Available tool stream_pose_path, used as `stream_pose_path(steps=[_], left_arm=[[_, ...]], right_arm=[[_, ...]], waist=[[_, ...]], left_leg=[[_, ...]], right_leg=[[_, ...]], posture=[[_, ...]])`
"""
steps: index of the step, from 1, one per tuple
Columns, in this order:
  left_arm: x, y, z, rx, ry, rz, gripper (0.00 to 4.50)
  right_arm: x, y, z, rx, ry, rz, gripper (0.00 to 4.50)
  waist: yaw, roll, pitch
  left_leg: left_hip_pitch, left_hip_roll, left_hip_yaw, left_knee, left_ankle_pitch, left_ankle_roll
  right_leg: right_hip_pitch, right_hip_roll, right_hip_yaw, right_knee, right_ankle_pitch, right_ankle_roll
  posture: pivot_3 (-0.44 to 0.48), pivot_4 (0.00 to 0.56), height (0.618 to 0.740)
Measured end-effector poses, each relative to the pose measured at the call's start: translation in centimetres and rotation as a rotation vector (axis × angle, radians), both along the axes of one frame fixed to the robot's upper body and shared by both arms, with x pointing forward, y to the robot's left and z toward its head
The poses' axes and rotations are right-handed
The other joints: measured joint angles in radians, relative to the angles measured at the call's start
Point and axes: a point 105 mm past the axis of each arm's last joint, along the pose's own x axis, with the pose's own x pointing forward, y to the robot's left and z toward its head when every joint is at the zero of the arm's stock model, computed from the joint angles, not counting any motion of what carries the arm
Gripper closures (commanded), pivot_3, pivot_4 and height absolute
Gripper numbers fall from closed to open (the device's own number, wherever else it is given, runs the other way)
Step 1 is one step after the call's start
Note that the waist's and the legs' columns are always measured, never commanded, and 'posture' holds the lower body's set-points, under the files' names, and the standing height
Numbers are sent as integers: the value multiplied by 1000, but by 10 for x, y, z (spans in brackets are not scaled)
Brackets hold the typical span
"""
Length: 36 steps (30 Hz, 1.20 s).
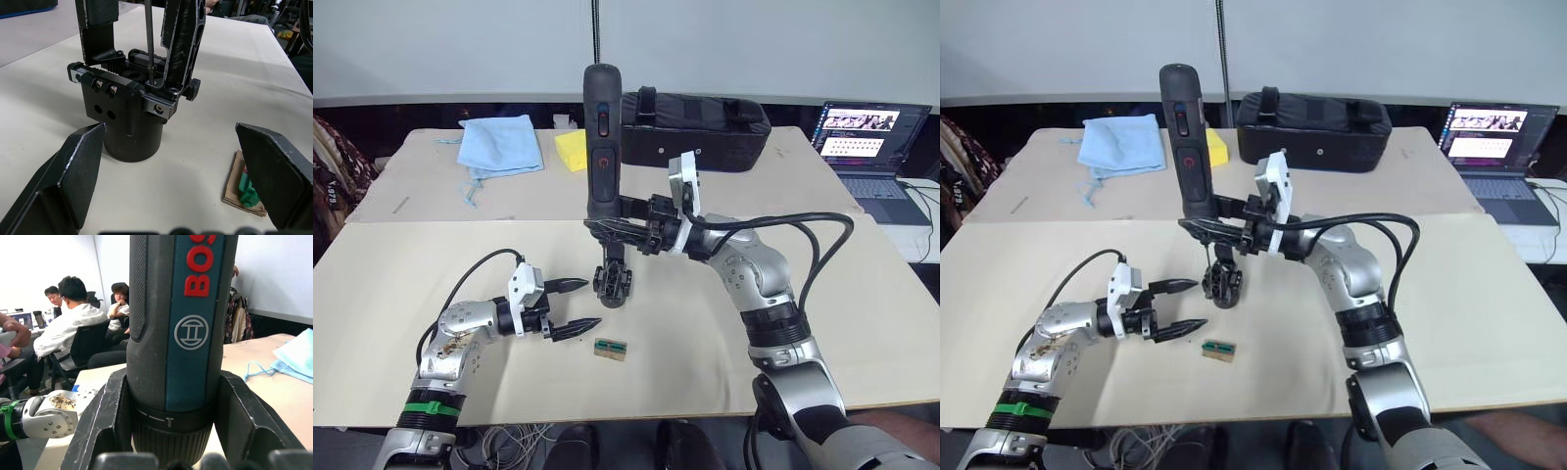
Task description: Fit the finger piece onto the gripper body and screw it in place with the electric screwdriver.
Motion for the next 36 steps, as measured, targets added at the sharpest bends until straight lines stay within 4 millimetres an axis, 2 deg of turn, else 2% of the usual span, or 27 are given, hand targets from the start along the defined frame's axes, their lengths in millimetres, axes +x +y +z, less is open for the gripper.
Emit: stream_pose_path(steps=[26, 31, 36], left_arm=[[1, -4, -2, -3, 0, 1, 0], [7, -9, -1, 11, -12, 4, 0], [18, -11, -14, 67, 15, 33, 0]], right_arm=[[-2, 0, -6, 1, -1, -1, 2578], [-3, 1, -6, -3, -10, 1, 2578], [-4, 2, -6, -7, -16, 6, 2578]], waist=[[0, 0, 0], [0, 0, 0], [0, 0, 0]], left_leg=[[0, 0, 0, 0, 0, 0], [0, 0, 0, 0, 0, 0], [0, 0, 0, 0, 0, 0]], right_leg=[[0, 0, 0, 0, 0, 0], [0, 0, 0, 0, 0, 0], [0, 0, 0, 0, 0, 1]], posture=[[0, 150, 740], [0, 150, 740], [0, 150, 740]])
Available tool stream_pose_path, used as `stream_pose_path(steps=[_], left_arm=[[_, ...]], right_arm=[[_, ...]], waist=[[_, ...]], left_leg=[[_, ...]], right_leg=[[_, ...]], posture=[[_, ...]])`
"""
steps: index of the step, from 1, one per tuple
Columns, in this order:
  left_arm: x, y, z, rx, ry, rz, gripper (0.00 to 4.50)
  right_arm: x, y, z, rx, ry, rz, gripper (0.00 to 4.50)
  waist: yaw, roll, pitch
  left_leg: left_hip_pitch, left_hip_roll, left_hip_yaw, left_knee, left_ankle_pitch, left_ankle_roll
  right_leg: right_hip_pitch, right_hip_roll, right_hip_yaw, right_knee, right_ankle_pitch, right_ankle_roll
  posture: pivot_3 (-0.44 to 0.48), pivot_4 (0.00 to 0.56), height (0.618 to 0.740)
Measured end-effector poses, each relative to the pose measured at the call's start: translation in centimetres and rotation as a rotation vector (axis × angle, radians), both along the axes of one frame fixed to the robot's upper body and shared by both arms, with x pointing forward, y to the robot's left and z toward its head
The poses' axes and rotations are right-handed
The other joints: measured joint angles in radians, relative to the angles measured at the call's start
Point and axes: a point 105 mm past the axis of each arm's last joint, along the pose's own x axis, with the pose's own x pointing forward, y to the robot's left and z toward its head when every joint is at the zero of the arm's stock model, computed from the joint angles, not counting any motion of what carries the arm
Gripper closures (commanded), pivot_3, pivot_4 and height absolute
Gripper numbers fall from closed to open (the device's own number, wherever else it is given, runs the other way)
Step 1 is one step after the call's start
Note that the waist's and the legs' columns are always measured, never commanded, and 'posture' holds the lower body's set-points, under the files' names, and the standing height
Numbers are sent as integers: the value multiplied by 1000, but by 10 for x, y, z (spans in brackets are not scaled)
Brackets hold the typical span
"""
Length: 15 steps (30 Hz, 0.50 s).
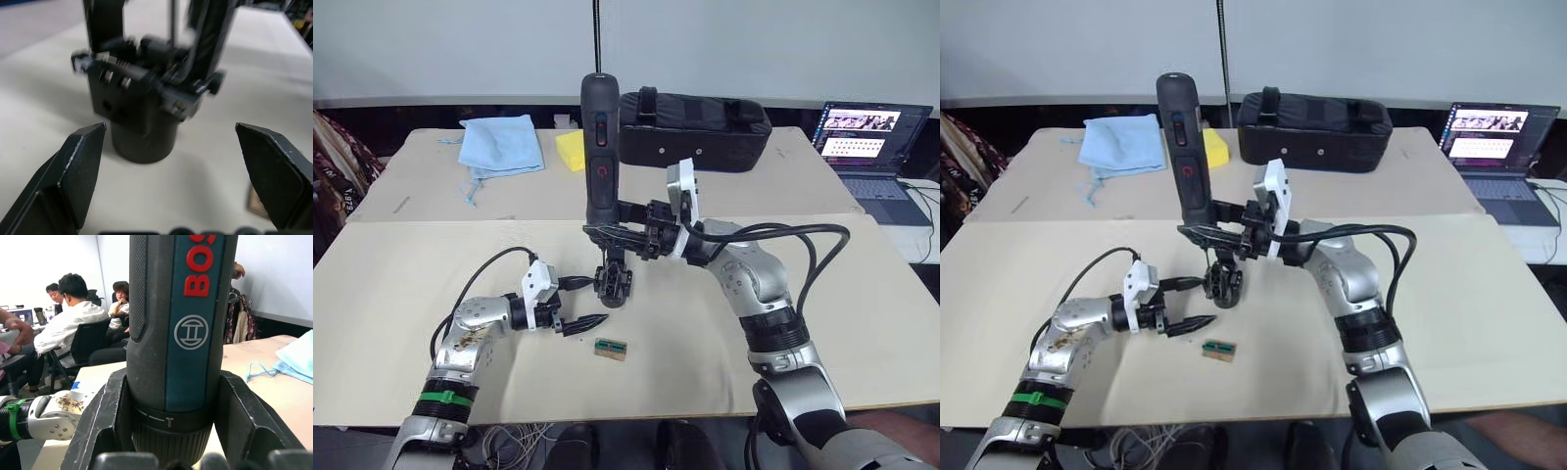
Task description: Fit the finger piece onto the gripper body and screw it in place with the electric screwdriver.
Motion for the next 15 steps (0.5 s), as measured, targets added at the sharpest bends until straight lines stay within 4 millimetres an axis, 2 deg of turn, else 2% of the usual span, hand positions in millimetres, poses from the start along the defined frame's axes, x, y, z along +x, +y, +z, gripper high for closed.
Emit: stream_pose_path(steps=[15], left_arm=[[18, -17, -15, 20, 24, 9, 0]], right_arm=[[-1, -1, -1, 2, -8, -3, 2578]], waist=[[1, 0, 0]], left_leg=[[0, 0, 0, 0, 0, 0]], right_leg=[[0, 0, 0, 0, 0, 0]], posture=[[0, 150, 740]])
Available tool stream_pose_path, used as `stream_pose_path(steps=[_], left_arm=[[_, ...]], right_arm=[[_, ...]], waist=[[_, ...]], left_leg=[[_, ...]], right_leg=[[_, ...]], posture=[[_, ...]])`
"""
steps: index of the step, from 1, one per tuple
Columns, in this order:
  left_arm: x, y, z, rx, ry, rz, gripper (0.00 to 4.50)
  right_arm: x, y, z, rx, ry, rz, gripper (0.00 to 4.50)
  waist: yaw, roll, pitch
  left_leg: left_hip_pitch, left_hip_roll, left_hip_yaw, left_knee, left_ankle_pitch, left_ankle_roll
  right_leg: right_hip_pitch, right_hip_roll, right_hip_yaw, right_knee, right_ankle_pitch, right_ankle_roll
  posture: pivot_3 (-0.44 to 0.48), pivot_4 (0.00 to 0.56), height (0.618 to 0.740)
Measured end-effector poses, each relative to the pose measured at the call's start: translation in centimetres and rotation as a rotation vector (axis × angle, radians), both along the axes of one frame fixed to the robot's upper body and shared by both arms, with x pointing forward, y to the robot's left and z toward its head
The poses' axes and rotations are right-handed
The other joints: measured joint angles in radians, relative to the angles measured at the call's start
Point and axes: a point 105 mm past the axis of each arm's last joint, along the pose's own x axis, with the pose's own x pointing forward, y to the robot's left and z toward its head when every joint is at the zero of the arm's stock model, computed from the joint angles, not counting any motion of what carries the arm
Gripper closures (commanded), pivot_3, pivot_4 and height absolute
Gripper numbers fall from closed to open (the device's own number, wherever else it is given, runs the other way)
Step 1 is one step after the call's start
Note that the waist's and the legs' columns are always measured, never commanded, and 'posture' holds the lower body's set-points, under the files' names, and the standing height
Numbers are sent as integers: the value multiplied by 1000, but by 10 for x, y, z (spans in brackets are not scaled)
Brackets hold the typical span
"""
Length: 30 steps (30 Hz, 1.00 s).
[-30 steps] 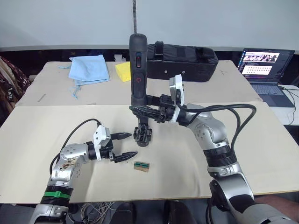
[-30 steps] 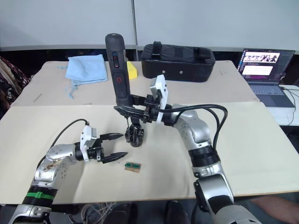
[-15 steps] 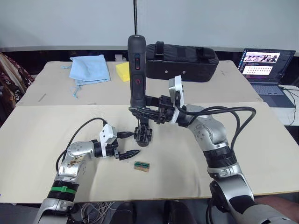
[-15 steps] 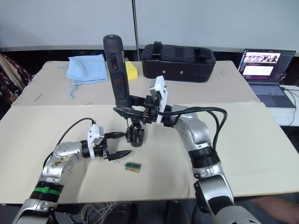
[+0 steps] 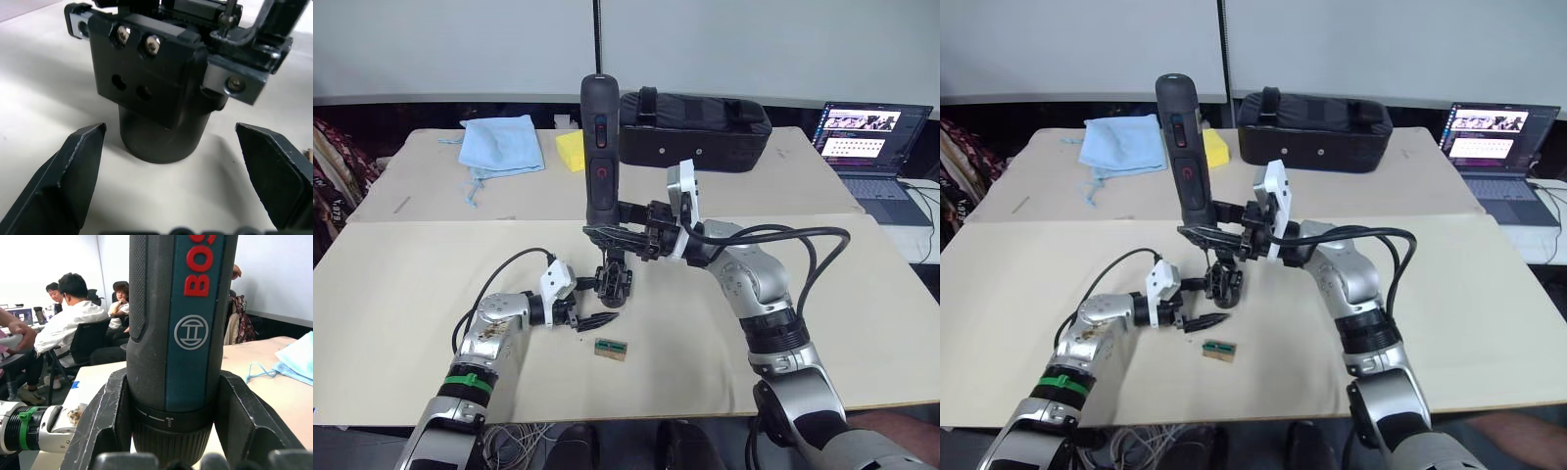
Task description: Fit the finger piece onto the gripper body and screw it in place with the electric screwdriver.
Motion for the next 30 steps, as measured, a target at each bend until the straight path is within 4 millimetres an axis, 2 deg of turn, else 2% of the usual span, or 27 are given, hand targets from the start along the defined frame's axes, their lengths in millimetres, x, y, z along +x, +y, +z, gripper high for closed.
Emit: stream_pose_path(steps=[10, 20, 23, 26, 30], left_arm=[[14, -11, 2, -13, -5, -1, 0], [15, -14, 1, -14, -9, -25, 0], [15, -15, 1, -19, -10, -26, 812], [13, -19, 0, -16, -13, -46, 2126], [13, -19, 0, -12, -19, -48, 2144]], right_arm=[[0, 0, 0, -5, -8, -4, 2578], [0, 0, 0, -6, -8, -5, 2578], [0, 0, 0, -6, -8, -6, 2578], [0, -1, 3, 1, -23, -16, 2578], [0, -2, 2, -4, -24, -18, 2578]], waist=[[2, 0, 0], [2, 0, 0], [3, 0, 0], [6, 0, 0], [7, 0, 0]], left_leg=[[0, -1, 0, 0, 0, 0], [0, -1, 0, 0, 0, 0], [0, -1, 0, 0, 0, 0], [1, -1, 0, 0, 0, 0], [1, -1, 0, 0, 0, 0]], right_leg=[[0, 0, 0, 0, 0, 1], [1, 0, 0, 0, 0, 0], [1, 0, 0, 0, 0, 1], [1, -1, 0, 0, 0, 1], [1, 0, 0, 0, 0, 1]], posture=[[0, 150, 740], [0, 150, 740], [0, 150, 740], [0, 150, 740], [0, 150, 740]])
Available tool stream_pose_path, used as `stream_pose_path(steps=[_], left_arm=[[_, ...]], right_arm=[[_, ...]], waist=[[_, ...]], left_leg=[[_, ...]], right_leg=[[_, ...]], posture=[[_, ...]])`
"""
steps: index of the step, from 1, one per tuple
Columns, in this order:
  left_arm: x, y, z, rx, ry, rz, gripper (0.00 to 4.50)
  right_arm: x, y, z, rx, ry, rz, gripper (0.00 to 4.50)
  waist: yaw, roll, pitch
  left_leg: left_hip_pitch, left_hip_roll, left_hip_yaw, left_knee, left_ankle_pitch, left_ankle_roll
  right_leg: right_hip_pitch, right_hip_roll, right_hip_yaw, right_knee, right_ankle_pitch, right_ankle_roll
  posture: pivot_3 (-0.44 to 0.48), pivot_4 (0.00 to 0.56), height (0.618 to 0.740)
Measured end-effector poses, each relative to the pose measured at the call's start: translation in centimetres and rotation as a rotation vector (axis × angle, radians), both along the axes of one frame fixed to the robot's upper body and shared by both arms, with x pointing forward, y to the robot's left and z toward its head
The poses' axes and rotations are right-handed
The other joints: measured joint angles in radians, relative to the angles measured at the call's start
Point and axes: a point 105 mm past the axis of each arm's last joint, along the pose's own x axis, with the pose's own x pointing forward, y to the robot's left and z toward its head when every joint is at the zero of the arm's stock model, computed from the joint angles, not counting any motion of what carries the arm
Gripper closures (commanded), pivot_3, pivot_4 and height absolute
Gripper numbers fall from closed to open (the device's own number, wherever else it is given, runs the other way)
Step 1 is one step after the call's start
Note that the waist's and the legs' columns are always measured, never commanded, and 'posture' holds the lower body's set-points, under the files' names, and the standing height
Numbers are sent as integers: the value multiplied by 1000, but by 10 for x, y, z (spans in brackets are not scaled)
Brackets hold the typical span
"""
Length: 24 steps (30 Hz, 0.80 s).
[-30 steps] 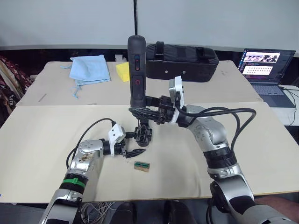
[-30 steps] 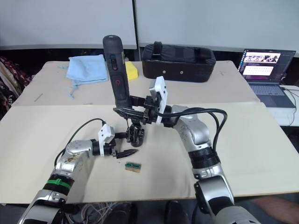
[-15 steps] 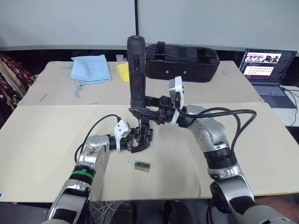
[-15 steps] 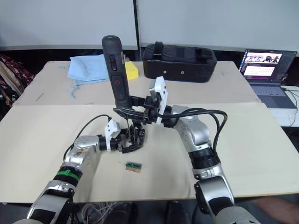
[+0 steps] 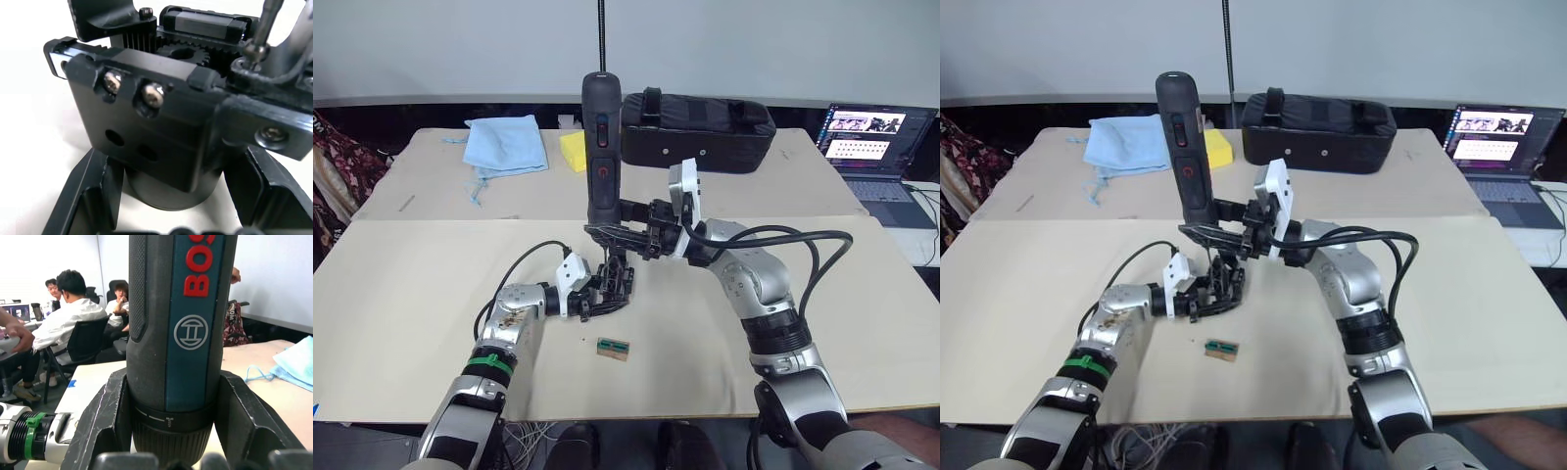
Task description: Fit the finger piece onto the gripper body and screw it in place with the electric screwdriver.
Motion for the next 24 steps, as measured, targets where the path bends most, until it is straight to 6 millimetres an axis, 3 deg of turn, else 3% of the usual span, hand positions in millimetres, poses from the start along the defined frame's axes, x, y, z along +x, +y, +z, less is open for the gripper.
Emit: stream_pose_path(steps=[24], left_arm=[[-1, -1, -1, 32, -21, 8, 2144]], right_arm=[[-3, 0, -9, 14, -21, -37, 2578]], waist=[[2, 0, -1]], left_leg=[[1, 0, 0, 0, 0, 0]], right_leg=[[1, 0, 0, 0, -1, 2]], posture=[[0, 150, 740]])
